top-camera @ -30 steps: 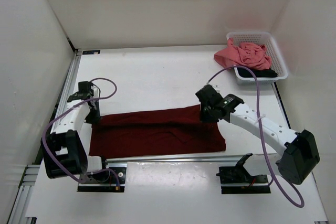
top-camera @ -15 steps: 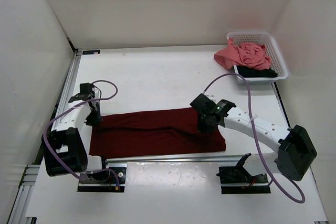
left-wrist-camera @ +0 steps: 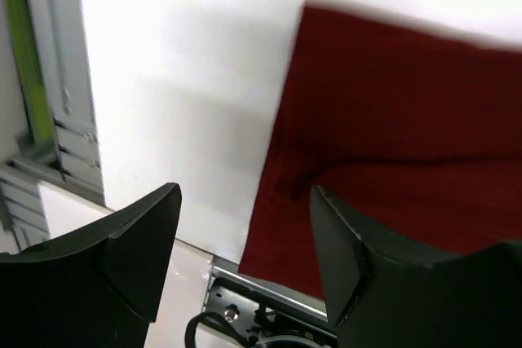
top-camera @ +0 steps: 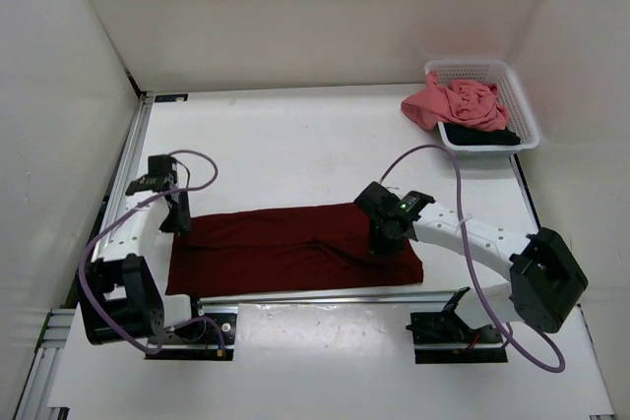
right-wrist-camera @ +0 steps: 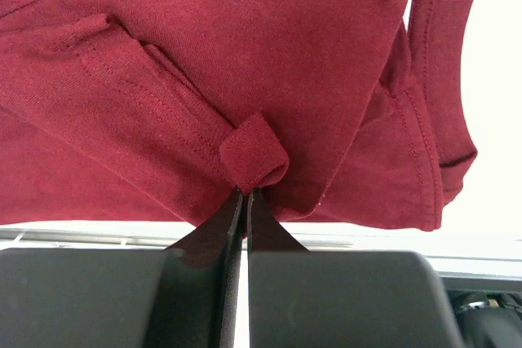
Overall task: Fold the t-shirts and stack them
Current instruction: Fold the other side of the tshirt into a rectangle
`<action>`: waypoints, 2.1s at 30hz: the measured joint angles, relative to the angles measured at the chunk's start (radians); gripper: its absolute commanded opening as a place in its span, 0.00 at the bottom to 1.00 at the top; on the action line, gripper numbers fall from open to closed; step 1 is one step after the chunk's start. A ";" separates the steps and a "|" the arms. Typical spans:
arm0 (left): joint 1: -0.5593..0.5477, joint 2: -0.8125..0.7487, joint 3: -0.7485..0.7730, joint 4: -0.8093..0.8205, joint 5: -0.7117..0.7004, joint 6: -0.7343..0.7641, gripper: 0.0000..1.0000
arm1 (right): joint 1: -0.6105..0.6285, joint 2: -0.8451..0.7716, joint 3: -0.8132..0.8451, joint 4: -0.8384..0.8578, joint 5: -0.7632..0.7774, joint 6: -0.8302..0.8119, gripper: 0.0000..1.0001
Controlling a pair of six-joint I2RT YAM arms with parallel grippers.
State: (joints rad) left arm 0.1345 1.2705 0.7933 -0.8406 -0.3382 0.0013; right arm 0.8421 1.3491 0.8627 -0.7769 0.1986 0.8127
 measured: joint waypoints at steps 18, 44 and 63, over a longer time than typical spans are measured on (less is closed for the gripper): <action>-0.666 0.194 0.462 -0.137 0.247 0.000 0.74 | -0.004 -0.046 -0.089 0.028 -0.034 0.031 0.53; -1.126 0.790 0.861 -0.016 0.507 -0.010 0.49 | -0.079 -0.577 -0.359 0.031 0.024 0.275 0.41; -1.145 0.854 0.850 0.011 0.459 -0.005 0.11 | -0.082 -0.604 -0.388 0.022 0.031 0.286 0.44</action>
State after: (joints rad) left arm -1.0103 2.1242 1.6428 -0.8295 0.1207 -0.0040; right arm 0.7605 0.7448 0.4747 -0.7551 0.2295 1.0988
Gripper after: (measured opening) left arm 0.133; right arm 0.427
